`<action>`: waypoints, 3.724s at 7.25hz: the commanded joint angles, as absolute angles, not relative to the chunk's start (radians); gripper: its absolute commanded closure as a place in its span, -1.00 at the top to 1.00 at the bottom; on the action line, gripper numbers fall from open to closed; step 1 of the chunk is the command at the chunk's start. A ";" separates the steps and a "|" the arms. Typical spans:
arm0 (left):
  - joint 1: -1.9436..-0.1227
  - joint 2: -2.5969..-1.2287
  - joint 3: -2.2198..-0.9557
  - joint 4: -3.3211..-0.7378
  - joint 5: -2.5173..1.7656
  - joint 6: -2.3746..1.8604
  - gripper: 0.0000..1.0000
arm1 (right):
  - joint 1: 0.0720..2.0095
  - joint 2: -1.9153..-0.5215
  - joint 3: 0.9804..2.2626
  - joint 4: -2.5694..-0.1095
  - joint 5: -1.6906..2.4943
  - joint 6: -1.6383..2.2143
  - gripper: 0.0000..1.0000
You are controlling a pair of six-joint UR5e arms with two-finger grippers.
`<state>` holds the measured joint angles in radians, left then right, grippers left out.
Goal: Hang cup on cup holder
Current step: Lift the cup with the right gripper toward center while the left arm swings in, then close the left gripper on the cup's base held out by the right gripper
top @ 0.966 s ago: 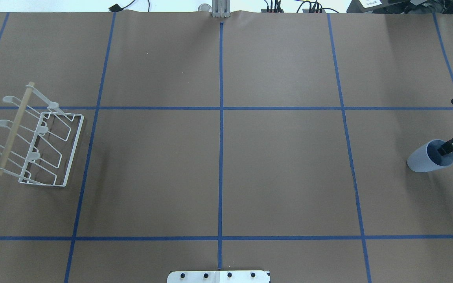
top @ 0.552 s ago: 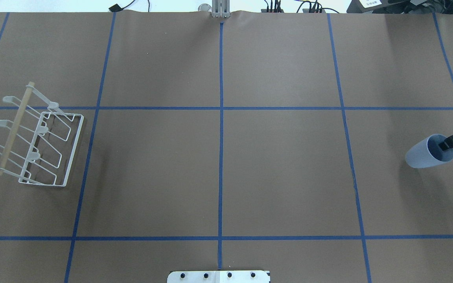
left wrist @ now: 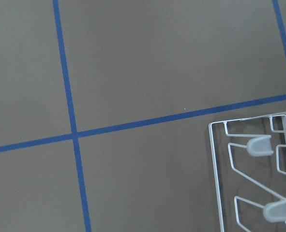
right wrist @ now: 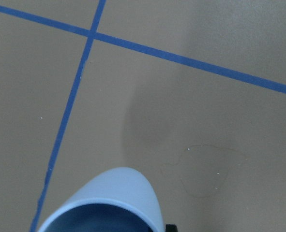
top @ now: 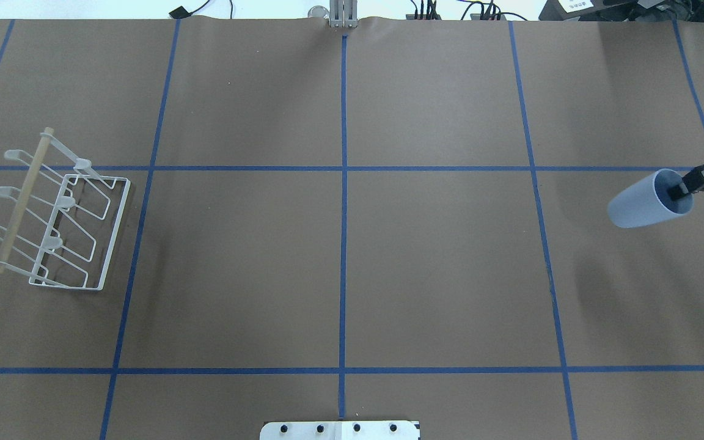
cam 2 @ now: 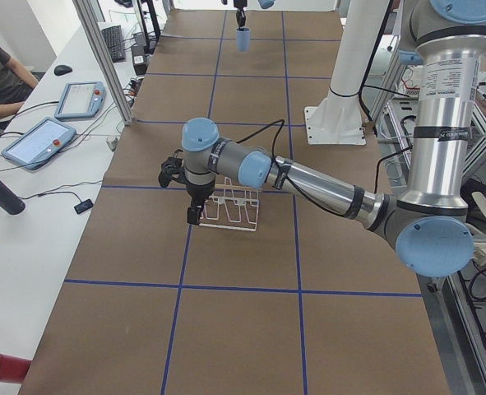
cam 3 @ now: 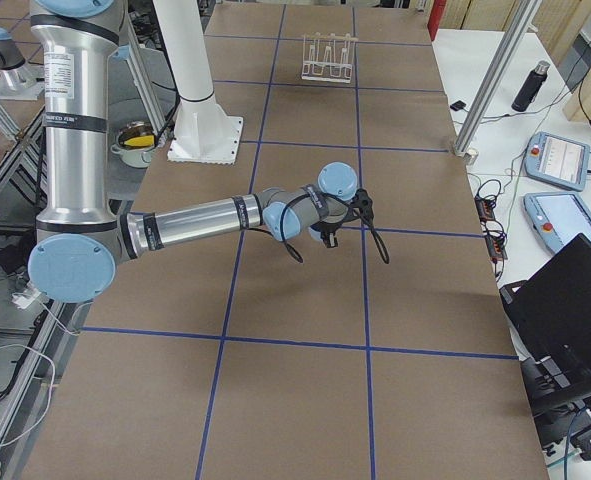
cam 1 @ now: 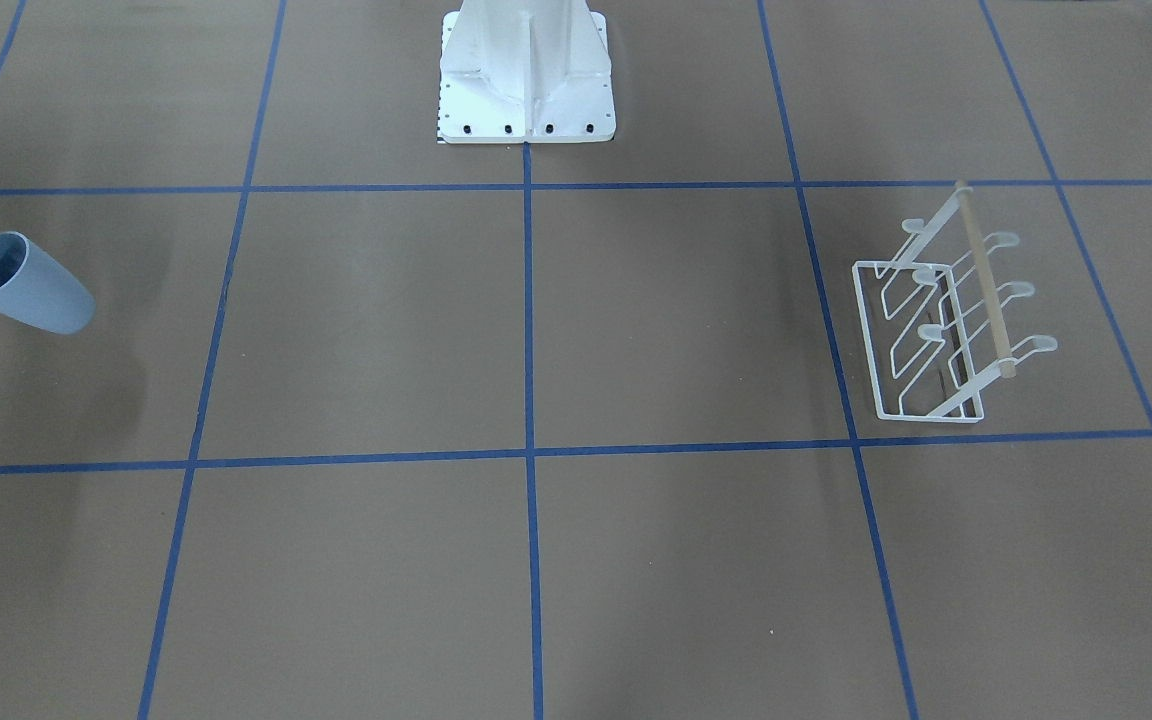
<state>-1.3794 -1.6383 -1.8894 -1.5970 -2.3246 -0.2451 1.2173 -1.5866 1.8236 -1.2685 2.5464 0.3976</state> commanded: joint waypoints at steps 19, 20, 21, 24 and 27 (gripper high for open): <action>-0.939 -1.994 -1.776 -2.315 -2.273 -1.359 0.96 | 0.736 -1.333 1.747 -0.195 2.286 1.497 -1.00; -0.931 -2.002 -1.776 -2.366 -2.273 -1.446 0.96 | 0.730 -1.289 1.746 -0.157 2.243 1.605 -1.00; -0.917 -2.006 -1.746 -2.493 -2.273 -1.544 0.96 | 0.729 -1.235 1.743 -0.143 2.193 1.699 -1.00; -0.791 -2.059 -1.644 -2.959 -2.073 -1.930 0.96 | 0.715 -1.135 1.740 -0.138 2.120 1.915 -1.00; -0.779 -2.117 -1.643 -3.103 -2.031 -2.162 0.96 | 0.709 -1.114 1.637 0.079 2.097 2.098 -1.00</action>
<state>-0.7839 -2.1047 -1.6445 -3.0421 -2.0566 -2.0851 0.7106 -1.1224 1.6788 0.0019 2.1017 2.0431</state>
